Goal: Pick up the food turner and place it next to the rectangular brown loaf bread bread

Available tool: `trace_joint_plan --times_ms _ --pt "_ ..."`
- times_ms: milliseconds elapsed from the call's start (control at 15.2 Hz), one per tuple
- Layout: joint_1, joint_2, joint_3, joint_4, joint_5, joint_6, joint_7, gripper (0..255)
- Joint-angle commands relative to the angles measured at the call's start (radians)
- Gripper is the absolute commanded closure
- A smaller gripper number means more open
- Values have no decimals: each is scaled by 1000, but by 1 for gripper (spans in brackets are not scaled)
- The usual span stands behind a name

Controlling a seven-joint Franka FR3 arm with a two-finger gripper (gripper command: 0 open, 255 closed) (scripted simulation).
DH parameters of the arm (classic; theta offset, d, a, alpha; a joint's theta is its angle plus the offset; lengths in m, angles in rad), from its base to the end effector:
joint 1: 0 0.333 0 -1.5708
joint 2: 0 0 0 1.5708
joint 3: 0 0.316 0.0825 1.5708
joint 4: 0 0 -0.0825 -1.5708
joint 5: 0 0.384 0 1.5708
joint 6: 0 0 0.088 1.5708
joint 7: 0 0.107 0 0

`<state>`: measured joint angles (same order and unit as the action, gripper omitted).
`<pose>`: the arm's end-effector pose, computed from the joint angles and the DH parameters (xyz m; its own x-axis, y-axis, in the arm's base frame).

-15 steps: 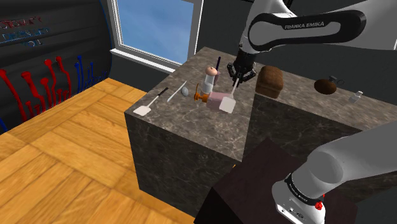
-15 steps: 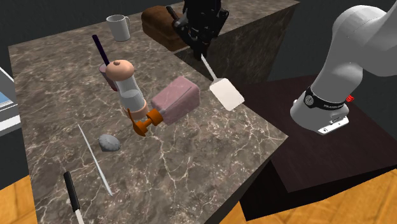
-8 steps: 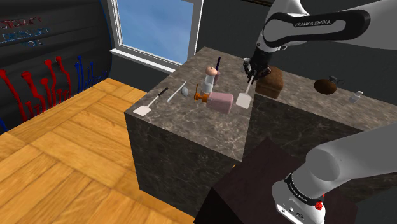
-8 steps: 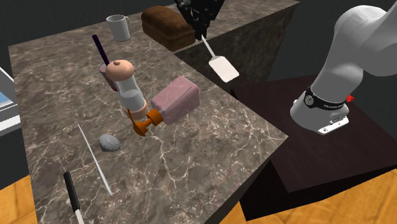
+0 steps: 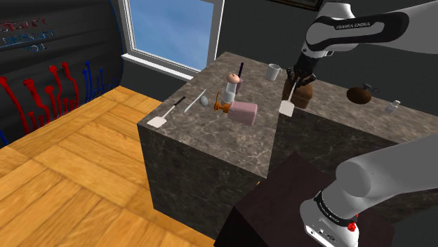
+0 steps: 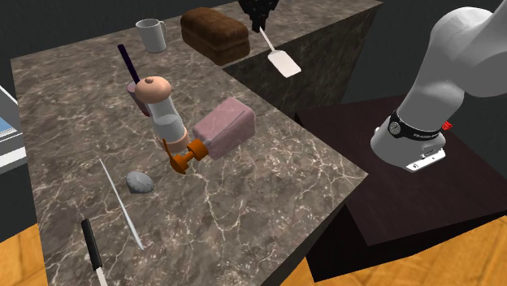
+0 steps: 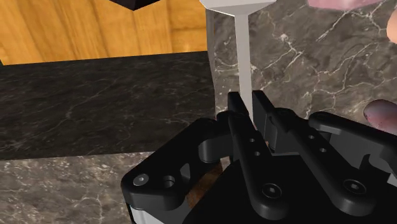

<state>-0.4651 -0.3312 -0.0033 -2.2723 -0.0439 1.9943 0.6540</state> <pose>0.4062 -0.2087 0.4945 0.4479 -0.8916 0.0662 -0.8936 -0.4489 -0.0005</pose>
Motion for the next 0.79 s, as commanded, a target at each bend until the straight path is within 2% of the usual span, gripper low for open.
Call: trace_joint_plan --times_ms 0,726 --pt "-19 18 -32 22 -8 -3 -48 255" --pt "-118 185 -202 195 -11 3 -316 255"
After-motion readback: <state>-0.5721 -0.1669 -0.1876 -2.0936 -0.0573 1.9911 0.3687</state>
